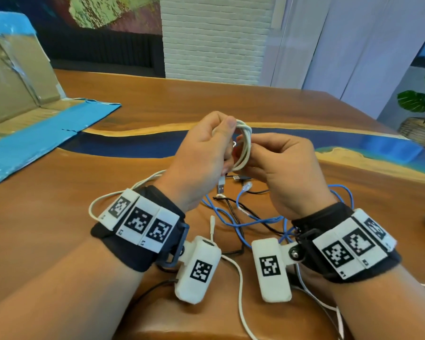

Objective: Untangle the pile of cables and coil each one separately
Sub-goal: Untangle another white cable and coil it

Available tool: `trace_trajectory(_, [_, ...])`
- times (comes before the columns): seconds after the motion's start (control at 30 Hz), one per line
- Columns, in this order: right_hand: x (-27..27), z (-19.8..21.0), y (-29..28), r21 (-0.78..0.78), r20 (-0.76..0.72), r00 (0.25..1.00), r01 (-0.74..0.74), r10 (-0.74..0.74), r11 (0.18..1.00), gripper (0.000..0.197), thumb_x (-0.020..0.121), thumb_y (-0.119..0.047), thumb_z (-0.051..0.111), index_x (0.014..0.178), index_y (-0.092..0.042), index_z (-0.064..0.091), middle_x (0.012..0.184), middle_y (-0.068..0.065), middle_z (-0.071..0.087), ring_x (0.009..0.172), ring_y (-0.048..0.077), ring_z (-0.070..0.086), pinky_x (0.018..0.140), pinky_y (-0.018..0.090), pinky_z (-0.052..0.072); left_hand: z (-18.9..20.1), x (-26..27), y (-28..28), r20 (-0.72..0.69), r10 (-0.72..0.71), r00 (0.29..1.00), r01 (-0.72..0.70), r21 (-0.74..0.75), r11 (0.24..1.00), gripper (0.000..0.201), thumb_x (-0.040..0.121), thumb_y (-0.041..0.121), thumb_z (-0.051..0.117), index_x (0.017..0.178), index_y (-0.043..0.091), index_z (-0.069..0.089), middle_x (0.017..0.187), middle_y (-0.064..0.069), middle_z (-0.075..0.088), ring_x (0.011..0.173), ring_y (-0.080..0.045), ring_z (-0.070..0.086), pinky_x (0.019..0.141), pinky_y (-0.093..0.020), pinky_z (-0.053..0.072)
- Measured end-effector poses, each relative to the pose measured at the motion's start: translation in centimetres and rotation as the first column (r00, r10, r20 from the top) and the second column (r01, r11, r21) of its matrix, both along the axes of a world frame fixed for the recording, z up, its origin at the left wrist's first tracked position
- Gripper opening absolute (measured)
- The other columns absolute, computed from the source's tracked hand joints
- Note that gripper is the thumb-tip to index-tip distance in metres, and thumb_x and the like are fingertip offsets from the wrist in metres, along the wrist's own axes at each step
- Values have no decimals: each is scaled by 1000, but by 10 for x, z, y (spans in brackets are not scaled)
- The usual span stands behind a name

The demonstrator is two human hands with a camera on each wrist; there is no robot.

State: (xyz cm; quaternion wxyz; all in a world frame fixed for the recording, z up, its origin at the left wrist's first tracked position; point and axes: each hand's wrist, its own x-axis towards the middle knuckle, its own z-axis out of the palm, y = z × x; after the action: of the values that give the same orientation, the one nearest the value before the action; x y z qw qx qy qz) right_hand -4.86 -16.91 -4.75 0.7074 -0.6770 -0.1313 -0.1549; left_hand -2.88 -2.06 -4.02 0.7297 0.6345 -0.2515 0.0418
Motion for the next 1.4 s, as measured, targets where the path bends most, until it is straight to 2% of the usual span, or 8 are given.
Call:
trace_trajectory(0.13, [-2, -1, 4, 82, -17, 990, -140, 142, 987, 17, 96, 2, 60, 105, -4, 73, 96, 19, 77, 88, 31, 76, 79, 37, 60, 1, 2, 2, 23, 82, 996, -83, 10, 997, 29, 111, 20, 39, 104, -3, 56, 56, 5, 41, 48, -12, 35, 46, -26, 33])
trace_trajectory(0.33, [5, -6, 9, 76, 50, 998, 25, -29, 997, 7, 92, 6, 67, 98, 4, 68, 82, 16, 75, 72, 29, 73, 70, 34, 61, -1, 5, 4, 44, 59, 997, -60, 29, 998, 21, 106, 14, 51, 111, -5, 60, 58, 6, 50, 55, -16, 47, 53, -34, 44])
trace_trajectory(0.5, [10, -8, 7, 41, 110, 980, 164, -167, 986, 12, 89, 0, 74, 91, -12, 74, 86, 13, 76, 83, 35, 75, 78, 53, 63, -2, 11, 5, 20, 160, 987, -161, 44, 986, 10, 97, 8, 67, 103, 3, 72, 68, 1, 66, 68, -16, 61, 61, -27, 54])
trace_trajectory(0.7, [14, -12, 7, 62, 106, 975, 191, -197, 980, 28, 84, 0, 77, 80, -28, 76, 86, 7, 75, 88, 39, 74, 80, 60, 60, -7, 20, 9, -91, 204, 975, -197, 83, 977, 10, 94, 15, 73, 96, 8, 78, 77, -5, 68, 70, -16, 63, 73, -41, 61])
trace_trajectory(0.97, [14, -11, 4, 128, 118, 983, 128, -143, 983, 28, 81, 4, 77, 84, -24, 73, 99, 22, 72, 100, 44, 71, 91, 60, 57, -10, 20, 7, -232, 169, 958, -153, 86, 985, 15, 98, 14, 67, 99, 0, 71, 77, -9, 68, 63, -11, 66, 63, -24, 57])
trace_trajectory(1.1, [16, -7, -2, 139, 47, 997, 58, -65, 989, 35, 86, 9, 72, 109, -17, 70, 100, 13, 74, 102, 39, 71, 88, 45, 60, -9, 19, 7, -216, 174, 961, -166, 56, 985, 14, 96, 10, 68, 103, -1, 73, 77, -6, 70, 65, -10, 68, 62, -22, 56])
trace_trajectory(1.23, [14, -4, -9, -23, -7, 999, 45, -45, 999, 23, 93, 1, 67, 100, -19, 76, 94, 8, 78, 94, 29, 74, 86, 43, 61, -11, 19, 5, -175, 198, 965, -185, 86, 979, 7, 94, 9, 71, 96, 6, 77, 72, -2, 71, 68, -11, 69, 68, -27, 58])
trace_trajectory(1.4, [12, -1, -11, 49, -91, 995, -34, 38, 998, 17, 93, 6, 63, 99, -9, 69, 91, 11, 77, 85, 28, 76, 75, 36, 61, -10, 17, 5, -185, 180, 966, -166, 89, 982, 9, 94, 8, 70, 99, 5, 77, 74, -3, 74, 69, -12, 71, 65, -23, 56])
